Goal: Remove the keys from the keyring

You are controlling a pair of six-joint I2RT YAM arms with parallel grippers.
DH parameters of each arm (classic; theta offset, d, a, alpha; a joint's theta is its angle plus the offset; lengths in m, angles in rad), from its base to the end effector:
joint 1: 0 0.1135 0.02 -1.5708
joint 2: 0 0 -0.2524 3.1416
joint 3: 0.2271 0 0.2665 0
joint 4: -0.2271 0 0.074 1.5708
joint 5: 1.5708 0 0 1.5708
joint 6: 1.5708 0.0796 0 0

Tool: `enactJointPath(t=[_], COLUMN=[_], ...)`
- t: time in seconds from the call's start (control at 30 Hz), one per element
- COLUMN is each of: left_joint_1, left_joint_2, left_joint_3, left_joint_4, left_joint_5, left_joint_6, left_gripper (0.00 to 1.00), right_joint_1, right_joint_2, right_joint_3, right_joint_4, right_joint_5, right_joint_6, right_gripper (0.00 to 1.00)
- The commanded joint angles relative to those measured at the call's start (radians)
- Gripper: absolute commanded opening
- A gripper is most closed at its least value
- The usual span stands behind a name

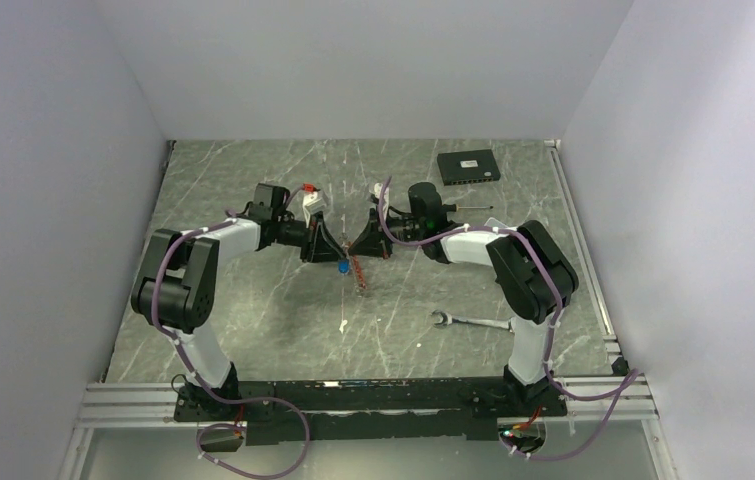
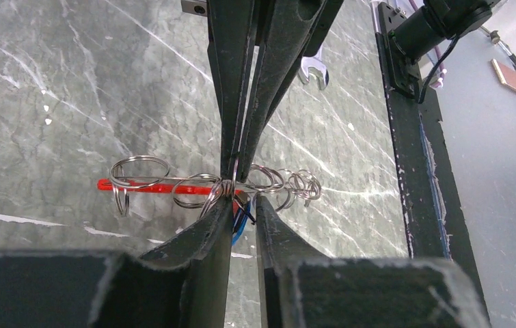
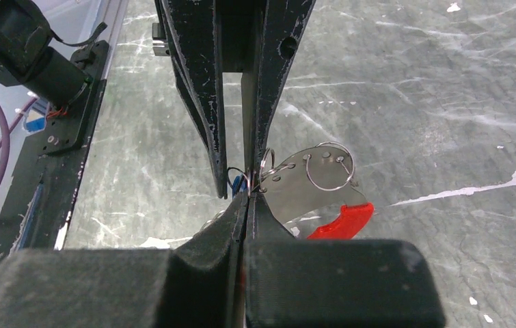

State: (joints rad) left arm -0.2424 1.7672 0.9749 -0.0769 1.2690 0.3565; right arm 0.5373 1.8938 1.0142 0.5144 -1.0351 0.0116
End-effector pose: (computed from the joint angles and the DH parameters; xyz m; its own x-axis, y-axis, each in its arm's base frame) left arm 0.3287 -0.1596 0.1437 -0.4612 0.2209 -0.8594 0.8863 0.0678 -0.4582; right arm 0.3249 0.2732 0.1501 -0.3178 -0.1825 -0.9304 -0.9477 0.0296 0.3179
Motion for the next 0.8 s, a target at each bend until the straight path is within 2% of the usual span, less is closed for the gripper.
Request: enactJointPath(t=[0.0,0.13,0.3,0.77], left_joint_1=[-0.021,-0.021,-0.021,0.006], left_joint_2=[-0.012,-0.008,-0.013,-0.036], left_joint_3=[0.021,0.021,0.021,0.019], left_joint_4=[-0.004,0.008,0.047,0.068], left_joint_5=[0.031,0.028,0.026,0.036], left_joint_6=[0.01,-0.007,-0.047,-0.066], left_gripper=[0.22,0.19,0.22,0.22], right_joint_1=[0.001,0.001,0.003,0.007], right_joint_2=[-0.041,-0.038,-0.032,-0.021], right_joint_3=[0.008,0.002,-0.002,-0.004], right_joint_4=[0.089,0.096,0.114,0.048], right_joint_5=[-0.023,-0.029,-0.044,-0.033], right_joint_6=[0.003,0.006,0.022,-0.048], right_gripper=[0.0,0.0,0.0,0.0])
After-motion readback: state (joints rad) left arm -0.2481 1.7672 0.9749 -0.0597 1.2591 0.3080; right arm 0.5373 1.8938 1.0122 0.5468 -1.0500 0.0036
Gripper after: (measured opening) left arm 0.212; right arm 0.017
